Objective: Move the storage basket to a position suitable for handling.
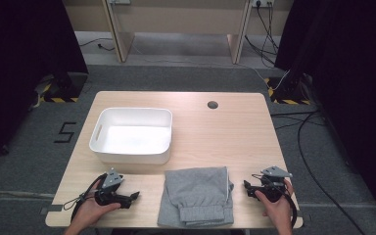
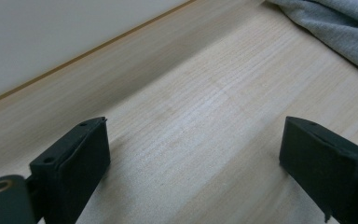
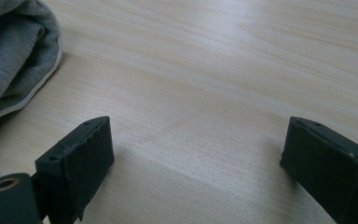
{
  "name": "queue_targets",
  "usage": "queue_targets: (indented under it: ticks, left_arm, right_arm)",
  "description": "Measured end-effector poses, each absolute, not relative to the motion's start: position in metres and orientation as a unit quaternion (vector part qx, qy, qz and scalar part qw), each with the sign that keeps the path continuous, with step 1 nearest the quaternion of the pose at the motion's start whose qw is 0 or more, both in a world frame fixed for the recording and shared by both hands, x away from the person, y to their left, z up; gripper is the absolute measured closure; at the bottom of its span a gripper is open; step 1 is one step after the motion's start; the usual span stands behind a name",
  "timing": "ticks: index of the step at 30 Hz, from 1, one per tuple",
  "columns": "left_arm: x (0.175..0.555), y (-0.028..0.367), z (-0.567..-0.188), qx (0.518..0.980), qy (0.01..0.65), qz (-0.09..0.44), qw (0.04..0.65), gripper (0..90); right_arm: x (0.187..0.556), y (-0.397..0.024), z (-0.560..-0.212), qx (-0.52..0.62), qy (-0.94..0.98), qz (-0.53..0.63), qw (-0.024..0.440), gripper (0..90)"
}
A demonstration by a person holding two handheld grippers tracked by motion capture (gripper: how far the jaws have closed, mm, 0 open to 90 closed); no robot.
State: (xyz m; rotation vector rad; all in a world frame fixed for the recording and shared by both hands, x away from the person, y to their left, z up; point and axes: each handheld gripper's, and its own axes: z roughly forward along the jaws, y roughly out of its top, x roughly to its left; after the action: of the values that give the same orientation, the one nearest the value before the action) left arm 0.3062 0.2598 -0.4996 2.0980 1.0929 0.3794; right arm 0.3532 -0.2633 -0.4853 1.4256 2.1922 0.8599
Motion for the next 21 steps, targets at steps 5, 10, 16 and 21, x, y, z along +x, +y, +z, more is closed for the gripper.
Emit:
queue_targets:
  ticks: [5, 10, 16, 21]
  left_arm:
    - [0.306, 0.26, -0.5, 0.816, 0.425, 0.148, 0.364, 7.8]
    - [0.306, 0.26, -0.499, 0.816, 0.424, 0.148, 0.363, 7.6]
    - [0.306, 0.26, -0.499, 0.817, 0.424, 0.148, 0.363, 7.5]
    - [0.306, 0.26, -0.5, 0.816, 0.424, 0.148, 0.363, 7.5]
  right_arm:
    - [0.354, -0.263, -0.485, 0.508, 0.782, 0.306, 0.193, 9.6]
    - [0.354, -0.264, -0.485, 0.51, 0.778, 0.31, 0.196, 15.2]
    - [0.353, -0.262, -0.476, 0.512, 0.768, 0.329, 0.201, 18.2]
    - [0.356, -0.253, -0.463, 0.504, 0.761, 0.349, 0.211, 18.2]
